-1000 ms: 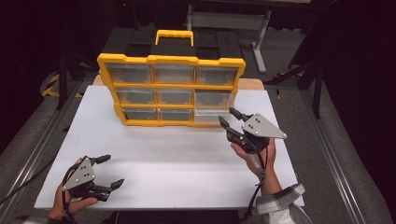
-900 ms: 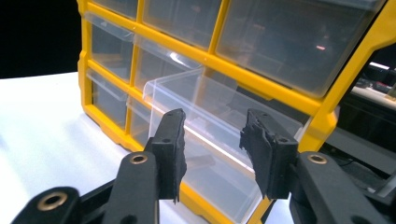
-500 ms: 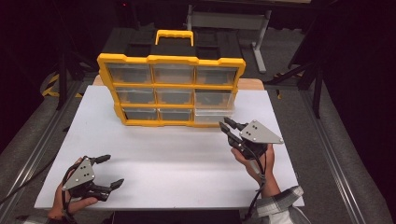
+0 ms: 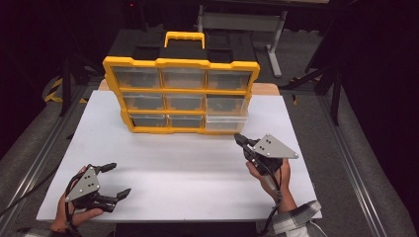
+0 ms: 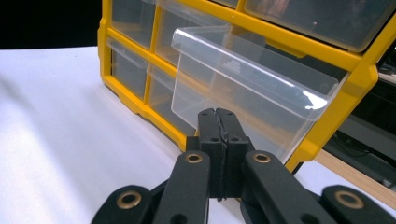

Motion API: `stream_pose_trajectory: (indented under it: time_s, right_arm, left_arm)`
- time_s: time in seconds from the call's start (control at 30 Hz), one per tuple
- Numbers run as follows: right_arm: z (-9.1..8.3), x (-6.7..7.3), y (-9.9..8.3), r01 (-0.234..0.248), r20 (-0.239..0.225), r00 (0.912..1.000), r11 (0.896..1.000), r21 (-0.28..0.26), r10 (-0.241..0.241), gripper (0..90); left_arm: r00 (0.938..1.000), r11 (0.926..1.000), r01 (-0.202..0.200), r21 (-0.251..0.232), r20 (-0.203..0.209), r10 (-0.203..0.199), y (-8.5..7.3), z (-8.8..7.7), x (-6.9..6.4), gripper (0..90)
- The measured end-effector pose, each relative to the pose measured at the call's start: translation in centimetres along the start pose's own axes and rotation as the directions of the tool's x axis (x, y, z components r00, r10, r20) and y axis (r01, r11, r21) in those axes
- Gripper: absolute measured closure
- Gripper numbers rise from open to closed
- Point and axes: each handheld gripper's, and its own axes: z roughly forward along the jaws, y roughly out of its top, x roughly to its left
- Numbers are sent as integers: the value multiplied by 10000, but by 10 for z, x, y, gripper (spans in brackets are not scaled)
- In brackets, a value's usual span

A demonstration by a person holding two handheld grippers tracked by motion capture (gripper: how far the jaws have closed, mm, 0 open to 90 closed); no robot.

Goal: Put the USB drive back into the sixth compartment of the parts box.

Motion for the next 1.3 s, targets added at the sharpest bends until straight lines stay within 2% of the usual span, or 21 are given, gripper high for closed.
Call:
stream_pose_trajectory:
  time_s: [0.3, 0.53, 0.63, 0.9, 1.0, 1.1, 1.2, 1.3]
  right_arm:
    - [-1, 7, -14, 183, -61, 9998, 9997, 191, -182, 900]
    - [-1, 11, -27, 157, -182, 9997, 9995, 289, -151, 900]
    - [-1, 12, -32, 240, -171, 9996, 9994, 252, -236, 867]
    - [-2, 14, -54, -9, -231, 9997, 9996, 277, 16, 821]
    - [-3, 17, -59, 72, -420, 9991, 9992, 390, -55, 770]
    - [-3, 20, -64, 49, -410, 9992, 9989, 457, -30, 653]
    - [-3, 22, -68, 84, -447, 9990, 9984, 556, -60, 605]
    - [-2, 24, -73, 5, -458, 9989, 9974, 715, 28, 466]
  left_arm:
    - [10000, 10000, 13, -92, 33, -13, 0, -1, -2, 85]
    - [10000, 10000, 18, -53, 68, -17, 0, 0, -2, 85]
    - [10000, 10000, 26, -51, 78, -26, 0, 0, -1, 85]
    - [9999, 10000, 43, -17, 102, -43, 0, 1, -1, 85]
    - [9999, 10000, 54, -32, 110, -54, -1, 1, -2, 85]
    - [9999, 10000, 46, -26, 103, -46, -1, 1, -2, 85]
    - [9999, 10000, 54, -17, 111, -54, -1, 1, -2, 85]
    - [9999, 10000, 59, 6, 119, -59, -1, 1, -1, 85]
